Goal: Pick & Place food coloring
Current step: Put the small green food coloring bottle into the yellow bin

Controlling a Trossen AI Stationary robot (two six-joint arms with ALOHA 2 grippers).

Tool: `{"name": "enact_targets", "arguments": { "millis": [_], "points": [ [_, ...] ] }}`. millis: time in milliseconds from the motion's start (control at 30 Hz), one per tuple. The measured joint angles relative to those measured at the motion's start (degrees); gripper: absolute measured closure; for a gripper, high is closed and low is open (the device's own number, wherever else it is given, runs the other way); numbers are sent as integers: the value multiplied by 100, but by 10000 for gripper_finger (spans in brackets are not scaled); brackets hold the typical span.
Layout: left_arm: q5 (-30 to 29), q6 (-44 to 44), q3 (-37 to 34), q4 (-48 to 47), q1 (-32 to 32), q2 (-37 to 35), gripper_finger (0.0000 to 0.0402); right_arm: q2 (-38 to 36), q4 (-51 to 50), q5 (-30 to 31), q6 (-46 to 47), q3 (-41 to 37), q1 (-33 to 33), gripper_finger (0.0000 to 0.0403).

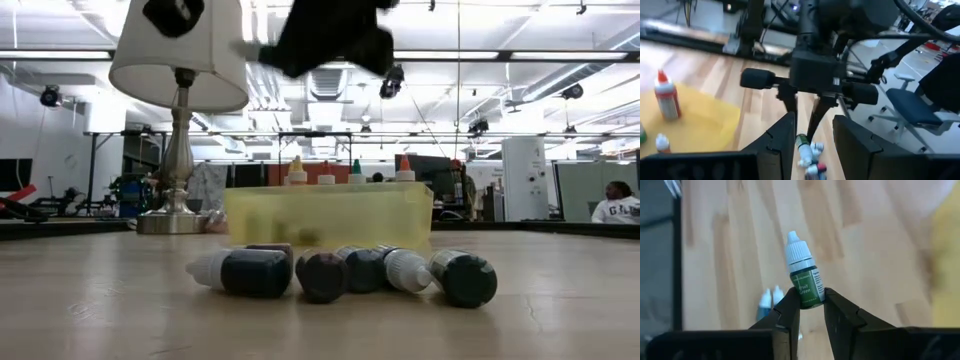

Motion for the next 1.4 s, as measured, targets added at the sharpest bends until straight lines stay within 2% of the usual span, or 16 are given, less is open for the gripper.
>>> {"name": "enact_targets", "arguments": {
  "millis": [267,433,633,833,967,1133,1400],
  "points": [
    [-39,363,766,-658,24,71,293,-771,-6,391,601,0,-152,338],
    [-77,615,1257,-1371,43,284,262,-1106,-11,477,637,2,-196,338],
    [-99,640,1926,-2042,155,784,222,-1270,-1,538,637,2,-208,338],
    [-100,795,2795,-3056,170,1519,219,-1270,-4,538,625,2,-208,337],
    [-210,933,3270,-3382,168,1885,219,-1270,-12,538,613,2,-208,337],
    [-503,1088,3578,-3410,168,2130,219,-1270,-19,534,613,2,-206,337],
    [-514,1101,3580,-3449,161,2399,227,-1270,-17,529,613,2,-206,337]
  ]
}}
